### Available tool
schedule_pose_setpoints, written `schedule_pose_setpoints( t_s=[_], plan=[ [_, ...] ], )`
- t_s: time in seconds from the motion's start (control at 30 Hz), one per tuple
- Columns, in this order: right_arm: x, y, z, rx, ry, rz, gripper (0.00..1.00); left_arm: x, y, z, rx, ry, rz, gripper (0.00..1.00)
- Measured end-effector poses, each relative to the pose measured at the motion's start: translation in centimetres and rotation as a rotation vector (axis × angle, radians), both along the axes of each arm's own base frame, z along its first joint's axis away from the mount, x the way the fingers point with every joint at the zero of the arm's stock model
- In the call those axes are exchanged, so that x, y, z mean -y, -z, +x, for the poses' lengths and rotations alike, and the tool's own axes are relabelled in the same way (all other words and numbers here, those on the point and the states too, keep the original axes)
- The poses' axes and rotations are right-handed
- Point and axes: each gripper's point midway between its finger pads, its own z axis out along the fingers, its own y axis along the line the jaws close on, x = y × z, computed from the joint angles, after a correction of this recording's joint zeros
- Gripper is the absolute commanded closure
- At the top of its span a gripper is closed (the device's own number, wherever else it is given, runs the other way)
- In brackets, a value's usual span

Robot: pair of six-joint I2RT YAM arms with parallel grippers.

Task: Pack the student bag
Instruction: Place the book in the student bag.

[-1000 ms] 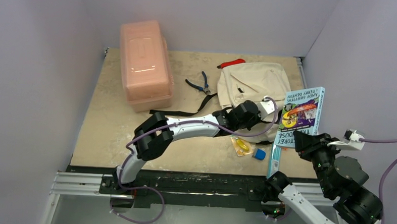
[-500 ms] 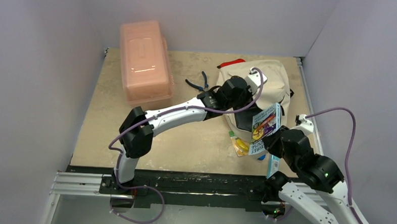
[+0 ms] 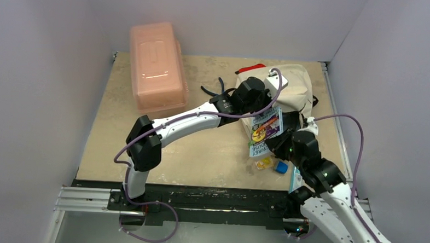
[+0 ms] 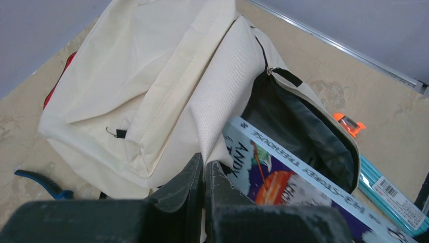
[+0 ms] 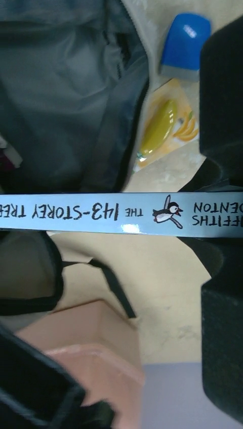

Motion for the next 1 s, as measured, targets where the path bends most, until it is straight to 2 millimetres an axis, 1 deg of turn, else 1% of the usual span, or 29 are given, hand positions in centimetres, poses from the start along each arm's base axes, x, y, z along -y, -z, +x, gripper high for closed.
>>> schedule_pose_setpoints(
  t_s=[0.07,0.13,0.17,0.23,0.3,0.37,0.4,0.5,0.63,0.9,1.0],
  plan=[
    [0.0,-0.1,2.1,-0.016,0.025,0.054,1.0,-0.1,-0.1,-0.2,-0.003,0.008,0.002,1.0],
    [1.3,-0.2,4.8,-0.003,0.072,0.146,1.0,-0.2,-0.4,-0.2,0.003,0.01,0.003,1.0],
    [2.3,0.2,5.9,-0.001,0.086,0.194,1.0,-0.3,-0.6,-0.1,0.007,0.01,0.001,1.0],
    [3.7,1.6,7.1,-0.007,0.085,0.28,1.0,-0.3,-0.7,-0.2,0.01,0.014,0.001,1.0],
    [4.2,2.8,7.2,-0.036,0.067,0.337,1.0,-0.3,-0.7,-0.3,0.014,0.025,0.013,1.0],
    [4.0,3.8,7.0,-0.059,0.039,0.385,1.0,-0.3,-1.0,-0.5,0.019,0.04,0.02,1.0],
    [3.7,3.9,6.8,-0.06,0.023,0.4,1.0,-0.3,-1.2,-0.5,0.024,0.045,0.02,1.0],
    [2.9,3.5,6.1,-0.037,-0.029,0.435,1.0,-0.2,-1.9,-0.5,0.044,0.055,0.021,1.0],
    [2.8,2.5,6.2,0.014,-0.051,0.434,1.0,-0.2,-2.3,-0.4,0.059,0.06,0.026,1.0],
    [3.7,1.4,9.6,0.134,-0.025,0.538,1.0,0.0,-2.1,-1.0,0.046,0.085,0.036,1.0],
    [4.5,1.3,11.7,0.184,-0.008,0.536,1.0,0.2,-2.3,-1.4,0.048,0.095,0.04,1.0]
  ],
)
